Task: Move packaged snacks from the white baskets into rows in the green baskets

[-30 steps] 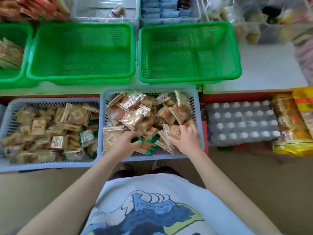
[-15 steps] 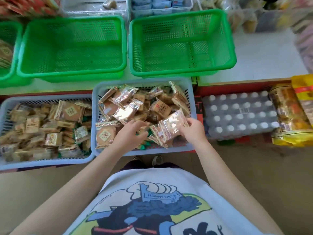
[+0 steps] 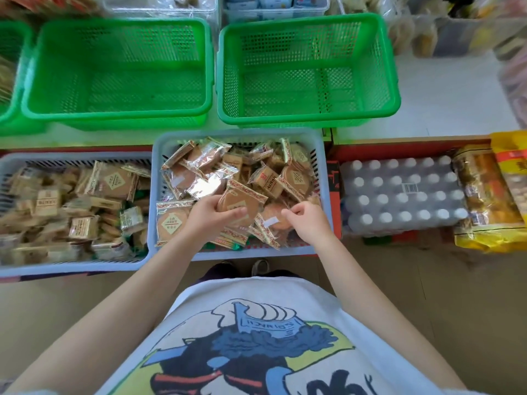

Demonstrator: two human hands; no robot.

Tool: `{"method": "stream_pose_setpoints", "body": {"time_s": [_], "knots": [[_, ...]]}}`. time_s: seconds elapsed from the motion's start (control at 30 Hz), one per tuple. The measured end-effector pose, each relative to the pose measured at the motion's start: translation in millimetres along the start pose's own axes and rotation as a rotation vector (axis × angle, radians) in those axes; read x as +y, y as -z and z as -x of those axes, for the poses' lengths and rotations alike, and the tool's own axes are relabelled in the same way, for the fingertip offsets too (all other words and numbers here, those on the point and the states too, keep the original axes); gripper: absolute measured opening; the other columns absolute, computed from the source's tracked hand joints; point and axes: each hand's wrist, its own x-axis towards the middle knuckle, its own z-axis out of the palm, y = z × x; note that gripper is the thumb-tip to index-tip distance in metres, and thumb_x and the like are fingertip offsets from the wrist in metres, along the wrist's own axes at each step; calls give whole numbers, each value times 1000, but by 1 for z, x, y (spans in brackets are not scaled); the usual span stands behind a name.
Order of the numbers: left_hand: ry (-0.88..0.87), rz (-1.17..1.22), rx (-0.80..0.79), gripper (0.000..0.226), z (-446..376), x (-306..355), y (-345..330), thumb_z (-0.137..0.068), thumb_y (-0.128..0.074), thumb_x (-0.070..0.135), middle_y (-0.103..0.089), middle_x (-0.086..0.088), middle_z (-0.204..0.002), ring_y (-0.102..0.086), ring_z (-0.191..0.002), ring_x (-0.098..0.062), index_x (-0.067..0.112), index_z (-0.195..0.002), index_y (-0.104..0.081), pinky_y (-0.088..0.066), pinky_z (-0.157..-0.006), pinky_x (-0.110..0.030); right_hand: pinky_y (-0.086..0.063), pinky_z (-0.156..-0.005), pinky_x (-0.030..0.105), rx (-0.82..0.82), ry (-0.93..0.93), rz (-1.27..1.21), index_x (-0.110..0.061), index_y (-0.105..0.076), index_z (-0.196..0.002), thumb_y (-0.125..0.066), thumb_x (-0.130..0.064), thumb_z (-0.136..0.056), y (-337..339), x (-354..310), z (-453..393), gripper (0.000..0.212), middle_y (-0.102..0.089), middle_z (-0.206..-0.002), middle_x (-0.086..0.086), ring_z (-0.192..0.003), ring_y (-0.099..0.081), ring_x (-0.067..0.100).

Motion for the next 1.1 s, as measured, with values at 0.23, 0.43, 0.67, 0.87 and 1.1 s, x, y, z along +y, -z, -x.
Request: {"method": "stream_pose_setpoints", "body": {"time_s": [0.23,0.43,0.67,0.87,1.1], "knots": [[73,80,31,17,-1,-13,7,-83,-80,28,-75,3,-89,-70,-66,2,22,-95,-70,-50,-54,-13,-21,-116,52,-42,-126,381,-7,-36,-146,-60,-81,-76,-37,-2,1,104,-37,-151,15,-143,-27,33],[67,137,43,22,1,-13,18,-85,-78,26,-74,6,-96,-71,-82,-7,26,-105,-68,-50,-63,-17,-34,-106,46,108,-139,317,-8,-45,-140,-76,-72,-68,-22,-7,-1,101,-43,-150,9,-136,-36,32],[106,294,-45,24,-3,-5,23,-89,-74,22,-76,3,-101,-73,-82,-10,23,-111,-63,-48,-73,-25,-62,-79,40,-131,29,-375,-16,-57,-115,-80,-21,-85,26,-2,10,38,-68,-113,6,-97,-69,21],[130,292,-213,35,-5,19,14,-95,-57,49,-70,-2,-104,-64,-98,-17,21,-118,-59,-39,-98,-36,-52,-68,37,-178,203,-629,-18,-70,-103,-79,-17,-86,52,-29,30,19,-74,-87,2,-78,-69,22],[37,304,-195,55,-18,42,-2,-81,-75,30,-70,-5,-106,-69,-82,-11,12,-129,-55,-51,-63,-14,-61,-78,39,6,234,-615,-19,-58,-113,-68,-19,-95,46,-50,10,20,-66,-104,10,-79,-74,24]]}}
